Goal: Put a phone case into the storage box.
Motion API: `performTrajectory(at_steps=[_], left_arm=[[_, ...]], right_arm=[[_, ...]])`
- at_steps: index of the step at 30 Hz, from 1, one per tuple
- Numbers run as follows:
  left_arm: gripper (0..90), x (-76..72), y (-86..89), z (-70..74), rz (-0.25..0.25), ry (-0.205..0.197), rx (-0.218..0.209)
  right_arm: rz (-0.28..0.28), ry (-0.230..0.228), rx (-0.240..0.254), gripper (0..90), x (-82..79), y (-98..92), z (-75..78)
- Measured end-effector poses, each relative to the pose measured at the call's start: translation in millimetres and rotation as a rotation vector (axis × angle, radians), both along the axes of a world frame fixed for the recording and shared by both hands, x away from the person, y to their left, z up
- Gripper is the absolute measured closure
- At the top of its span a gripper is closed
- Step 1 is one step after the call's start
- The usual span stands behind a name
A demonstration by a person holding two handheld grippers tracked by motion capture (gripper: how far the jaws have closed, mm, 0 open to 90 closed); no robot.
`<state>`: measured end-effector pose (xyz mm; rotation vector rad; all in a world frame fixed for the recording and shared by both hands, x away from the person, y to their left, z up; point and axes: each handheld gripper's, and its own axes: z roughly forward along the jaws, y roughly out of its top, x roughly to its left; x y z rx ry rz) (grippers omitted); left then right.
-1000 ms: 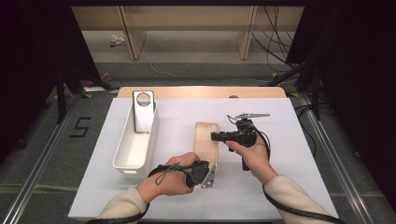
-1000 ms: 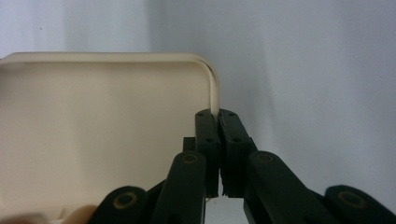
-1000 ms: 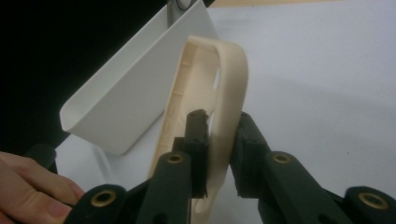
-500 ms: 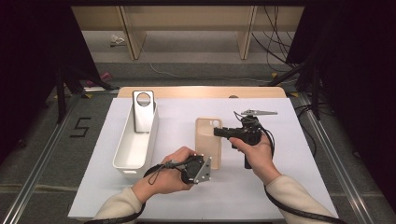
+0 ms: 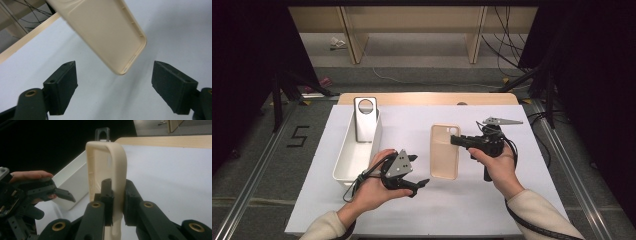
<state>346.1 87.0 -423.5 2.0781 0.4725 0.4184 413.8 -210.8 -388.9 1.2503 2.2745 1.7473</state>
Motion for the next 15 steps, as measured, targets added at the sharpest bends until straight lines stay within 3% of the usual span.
performTrajectory(at_steps=[4, 9, 15], left_arm=[[22.5, 1.1, 5.8, -0.8, 0.037, 0.015, -0.013], [23.5, 2.9, 8.7, 1.8, 0.078, 0.03, -0.069], [25.3, 3.9, 10.3, 3.6, 0.1, 0.039, -0.097]], right_arm=[[0.008, -0.007, -0.008, 81.3, -4.3, 0.1, 1.3], [0.015, -0.021, -0.013, 81.3, -7.3, -0.1, 2.1], [0.02, -0.025, -0.016, 81.3, -9.6, -1.0, 1.7]])
